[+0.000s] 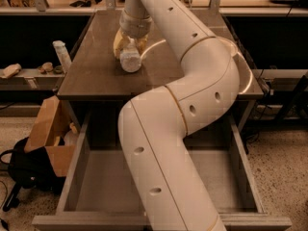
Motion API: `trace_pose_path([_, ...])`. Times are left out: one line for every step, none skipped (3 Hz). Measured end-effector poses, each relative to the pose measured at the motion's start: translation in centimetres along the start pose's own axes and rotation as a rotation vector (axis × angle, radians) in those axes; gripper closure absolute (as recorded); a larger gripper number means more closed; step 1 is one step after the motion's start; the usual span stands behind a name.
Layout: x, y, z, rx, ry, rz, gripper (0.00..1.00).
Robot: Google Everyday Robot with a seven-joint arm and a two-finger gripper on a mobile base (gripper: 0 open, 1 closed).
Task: Place blue plastic bottle into top drawer
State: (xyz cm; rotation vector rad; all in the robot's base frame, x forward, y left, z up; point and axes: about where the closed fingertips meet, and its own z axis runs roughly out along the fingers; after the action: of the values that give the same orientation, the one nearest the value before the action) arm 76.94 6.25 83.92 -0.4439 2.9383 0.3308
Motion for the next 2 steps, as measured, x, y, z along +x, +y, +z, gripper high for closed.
trace_pose_path([-1.1, -0.2, -2.2, 0.033, -0.068, -0.104, 1.0])
trace_pose_path([-1.7, -0.8, -4.7, 0.096, -0.116, -0.281, 1.0])
